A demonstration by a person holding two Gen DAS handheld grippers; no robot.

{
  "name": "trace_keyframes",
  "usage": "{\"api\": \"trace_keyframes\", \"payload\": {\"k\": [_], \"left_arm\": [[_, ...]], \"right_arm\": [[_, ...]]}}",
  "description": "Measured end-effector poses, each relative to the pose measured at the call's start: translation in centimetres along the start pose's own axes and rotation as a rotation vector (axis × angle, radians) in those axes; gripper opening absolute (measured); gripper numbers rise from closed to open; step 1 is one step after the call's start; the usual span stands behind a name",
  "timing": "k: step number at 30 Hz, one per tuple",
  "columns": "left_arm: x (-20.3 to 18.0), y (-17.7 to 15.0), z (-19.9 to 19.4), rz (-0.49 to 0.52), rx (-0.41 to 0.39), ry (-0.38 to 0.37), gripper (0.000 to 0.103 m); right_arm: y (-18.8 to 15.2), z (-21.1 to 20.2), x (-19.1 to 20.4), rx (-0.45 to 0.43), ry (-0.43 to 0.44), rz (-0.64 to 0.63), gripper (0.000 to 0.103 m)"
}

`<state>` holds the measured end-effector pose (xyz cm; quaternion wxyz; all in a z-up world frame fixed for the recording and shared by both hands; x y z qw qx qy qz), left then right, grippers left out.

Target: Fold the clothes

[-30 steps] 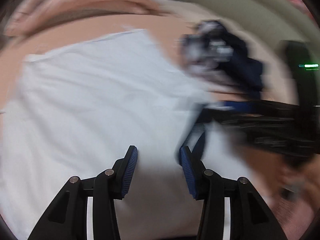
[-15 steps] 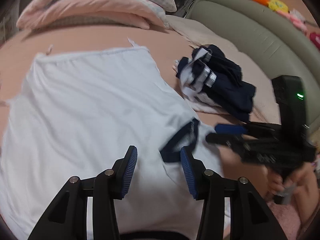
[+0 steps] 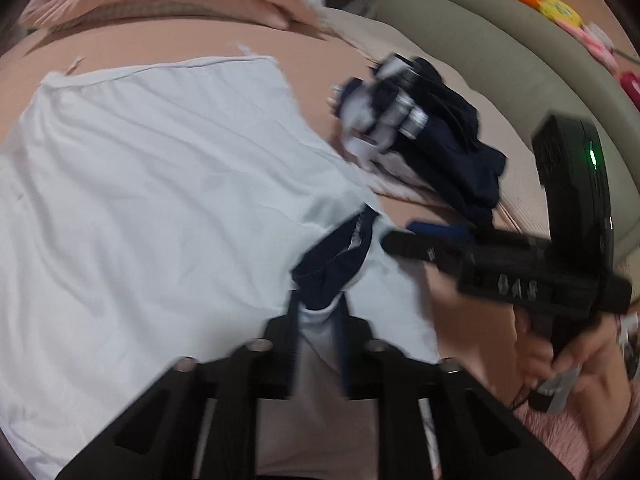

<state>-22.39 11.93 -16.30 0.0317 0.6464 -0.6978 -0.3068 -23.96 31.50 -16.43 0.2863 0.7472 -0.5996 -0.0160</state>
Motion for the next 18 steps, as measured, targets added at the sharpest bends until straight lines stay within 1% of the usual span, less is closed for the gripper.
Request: {"api": "trace_keyframes", "payload": {"k": [3, 8, 10, 11, 12, 13, 15, 18], "left_arm": [[1.3, -0.1, -0.6, -0.069, -0.022, 0.012, 0.008], [3.8, -0.2, -1.5, -0.173, -0.033, 0.01, 0.008], [4.8, -0.2, -1.9, -0.214, -0.037, 0.009, 0.008], [4.4, 0.1, -2.4, -0.19, -0.058, -0.021, 0.008], [3.3, 0.4, -2.7, -0.139, -0.067, -0.053, 0.008], [2.9, 0.4, -2.7, -0.115, -0.061, -0.055, 0.008], [2.3, 0.1, -2.6, -0.079, -0.046, -0.047, 0.008], [1.3, -0.2, -2.4, -0.024, -0.023, -0.035, 0.008]], "right_arm": [[0.0, 0.7, -0.2, 0.013, 0.003, 0.004, 0.042], [0.5, 0.9, -0.4, -0.034, -0.055, 0.034, 0.042], [0.7, 0.4, -0.4, -0.061, -0.052, 0.055, 0.042], [0.8, 0.0, -0.2, -0.083, -0.049, 0.047, 0.042], [0.8, -0.5, 0.2, -0.107, -0.045, 0.033, 0.042], [0.9, -1.0, 0.5, -0.131, -0.041, 0.019, 0.042], [0.7, -0.7, 1.1, -0.117, -0.034, -0.008, 0.042], [0.2, 0.8, 0.8, -0.049, -0.046, -0.01, 0.042]]}}
Point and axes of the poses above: each gripper's, at about its wrist camera, not at the fingertips, and z roughly the way its jaws point, x to its left, y to its top, the point moved 3 cm from there along z, roughly the way its jaws point, and after that the axes turned 3 degrees about y, right-handed, at the moved point
